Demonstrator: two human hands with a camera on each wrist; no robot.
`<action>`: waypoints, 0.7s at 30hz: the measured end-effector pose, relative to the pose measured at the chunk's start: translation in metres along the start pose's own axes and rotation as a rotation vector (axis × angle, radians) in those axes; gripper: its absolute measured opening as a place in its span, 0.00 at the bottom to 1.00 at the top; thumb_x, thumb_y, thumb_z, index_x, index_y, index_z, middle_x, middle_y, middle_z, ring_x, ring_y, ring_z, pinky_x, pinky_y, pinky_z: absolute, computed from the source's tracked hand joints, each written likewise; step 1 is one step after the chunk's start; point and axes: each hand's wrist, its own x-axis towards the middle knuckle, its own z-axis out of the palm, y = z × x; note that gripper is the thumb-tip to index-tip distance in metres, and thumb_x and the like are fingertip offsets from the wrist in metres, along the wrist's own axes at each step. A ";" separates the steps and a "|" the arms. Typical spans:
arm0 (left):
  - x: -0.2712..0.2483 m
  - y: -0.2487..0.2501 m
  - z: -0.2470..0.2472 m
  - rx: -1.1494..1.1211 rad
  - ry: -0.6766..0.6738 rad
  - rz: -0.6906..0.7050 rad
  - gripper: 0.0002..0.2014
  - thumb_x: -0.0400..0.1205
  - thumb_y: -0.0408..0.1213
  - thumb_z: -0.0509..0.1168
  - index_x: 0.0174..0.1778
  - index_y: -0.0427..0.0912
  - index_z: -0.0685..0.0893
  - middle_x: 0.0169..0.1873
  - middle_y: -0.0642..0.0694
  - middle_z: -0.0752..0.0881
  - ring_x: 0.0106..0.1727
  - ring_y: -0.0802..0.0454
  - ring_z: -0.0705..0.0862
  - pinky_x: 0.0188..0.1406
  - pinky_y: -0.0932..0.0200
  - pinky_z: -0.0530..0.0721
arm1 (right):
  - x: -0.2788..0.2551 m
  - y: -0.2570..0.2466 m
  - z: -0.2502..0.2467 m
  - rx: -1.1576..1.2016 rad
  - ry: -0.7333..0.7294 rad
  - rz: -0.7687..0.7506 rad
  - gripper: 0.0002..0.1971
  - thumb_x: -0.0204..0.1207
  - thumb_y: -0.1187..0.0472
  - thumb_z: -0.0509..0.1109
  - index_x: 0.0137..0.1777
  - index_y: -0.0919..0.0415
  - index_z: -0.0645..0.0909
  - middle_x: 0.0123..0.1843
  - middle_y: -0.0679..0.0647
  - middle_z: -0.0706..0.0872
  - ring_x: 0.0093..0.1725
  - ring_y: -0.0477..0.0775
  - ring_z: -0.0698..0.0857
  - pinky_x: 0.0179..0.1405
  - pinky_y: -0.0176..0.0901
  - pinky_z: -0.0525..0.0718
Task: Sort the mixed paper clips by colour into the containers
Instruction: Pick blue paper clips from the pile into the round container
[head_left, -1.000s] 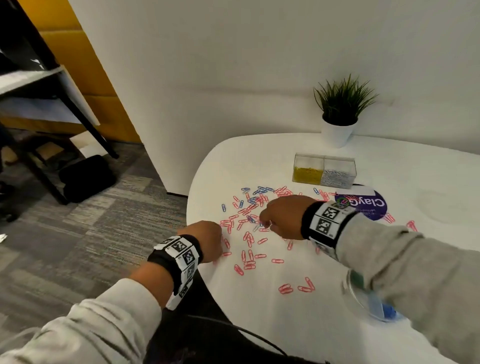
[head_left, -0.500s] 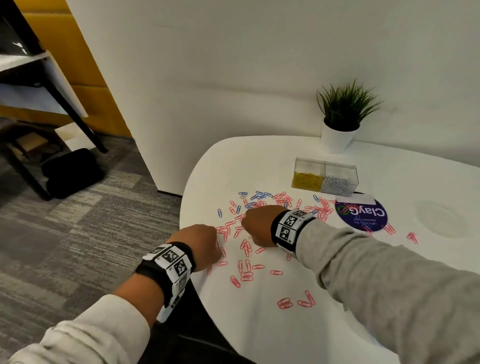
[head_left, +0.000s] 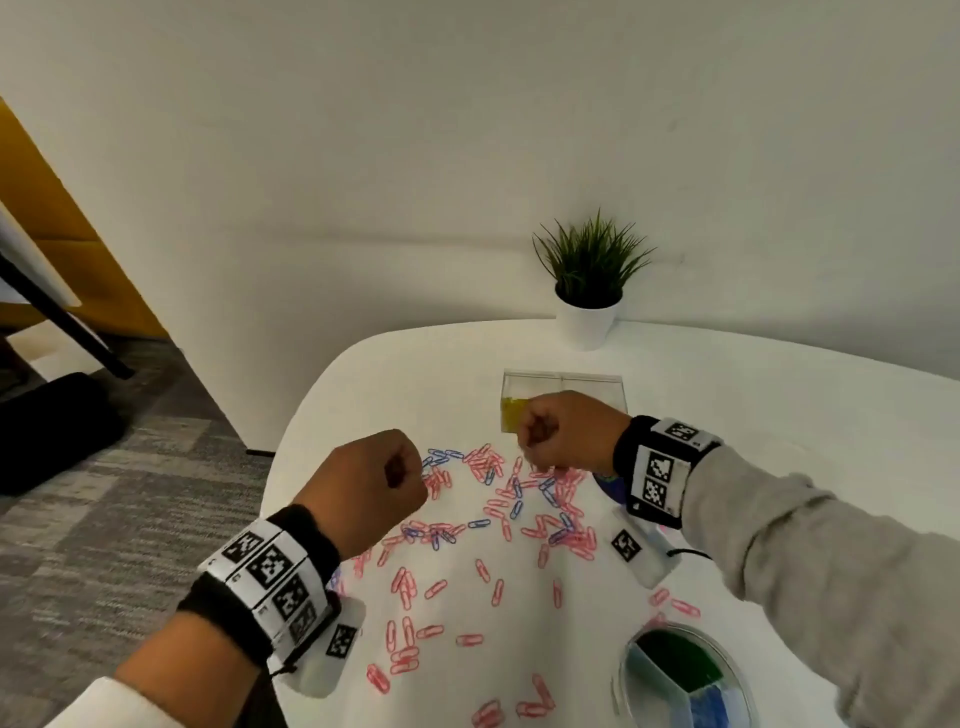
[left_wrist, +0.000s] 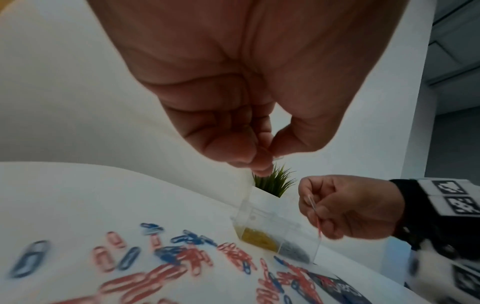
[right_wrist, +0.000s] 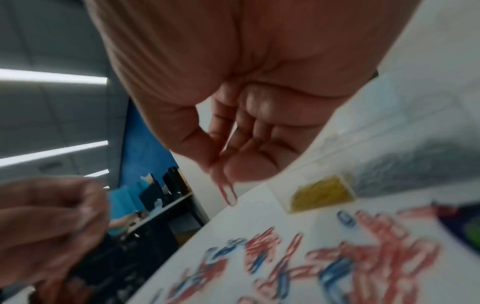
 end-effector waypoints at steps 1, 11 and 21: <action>0.009 0.007 0.002 -0.001 -0.002 -0.003 0.05 0.75 0.39 0.67 0.34 0.53 0.79 0.29 0.59 0.83 0.30 0.63 0.78 0.30 0.69 0.73 | -0.003 0.000 0.003 0.016 -0.086 0.012 0.07 0.72 0.72 0.76 0.44 0.60 0.85 0.38 0.49 0.89 0.33 0.44 0.87 0.34 0.36 0.86; 0.100 0.082 0.059 -0.090 -0.140 0.050 0.04 0.80 0.38 0.65 0.39 0.50 0.81 0.36 0.53 0.85 0.36 0.53 0.83 0.32 0.65 0.77 | 0.016 0.063 -0.079 -0.314 0.379 0.097 0.04 0.77 0.59 0.71 0.46 0.48 0.85 0.43 0.42 0.84 0.46 0.47 0.84 0.43 0.36 0.76; 0.154 0.116 0.092 -0.171 -0.141 0.007 0.04 0.80 0.38 0.68 0.48 0.52 0.86 0.46 0.50 0.89 0.50 0.50 0.88 0.57 0.50 0.86 | -0.014 0.073 -0.055 -0.549 0.151 0.059 0.08 0.80 0.55 0.64 0.52 0.49 0.84 0.50 0.47 0.87 0.50 0.52 0.84 0.50 0.45 0.83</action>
